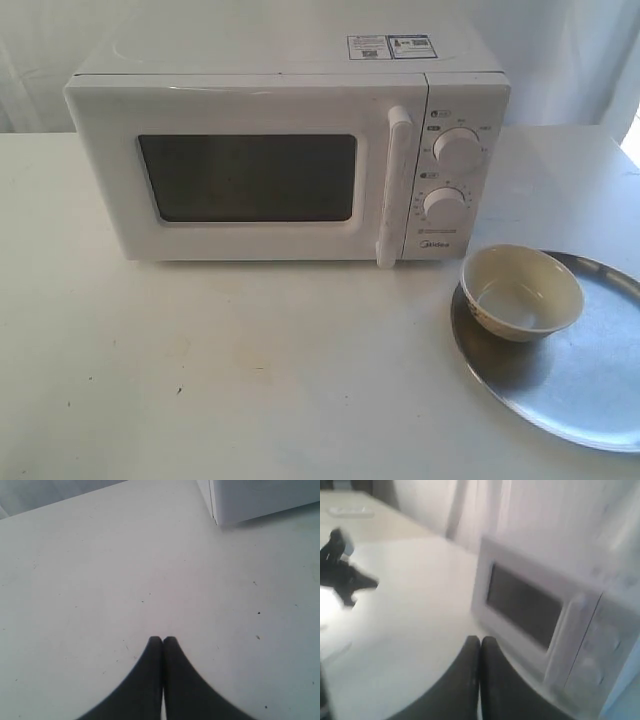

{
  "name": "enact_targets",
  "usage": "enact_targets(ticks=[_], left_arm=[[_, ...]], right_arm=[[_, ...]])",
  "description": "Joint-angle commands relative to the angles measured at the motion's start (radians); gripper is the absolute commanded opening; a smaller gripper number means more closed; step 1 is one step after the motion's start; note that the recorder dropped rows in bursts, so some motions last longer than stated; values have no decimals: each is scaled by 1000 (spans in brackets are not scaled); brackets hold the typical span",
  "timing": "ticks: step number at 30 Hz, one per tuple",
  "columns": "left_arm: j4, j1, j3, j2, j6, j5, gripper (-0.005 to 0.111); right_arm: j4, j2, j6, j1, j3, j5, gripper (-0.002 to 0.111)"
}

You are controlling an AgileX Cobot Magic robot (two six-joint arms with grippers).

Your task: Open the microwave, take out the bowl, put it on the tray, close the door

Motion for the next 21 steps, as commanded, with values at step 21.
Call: enact_targets(ticks=[21], left_arm=[[-8,-6,-2,-2,-3,2,0]], right_arm=[[313,-3,10,-730,728,-889,0]])
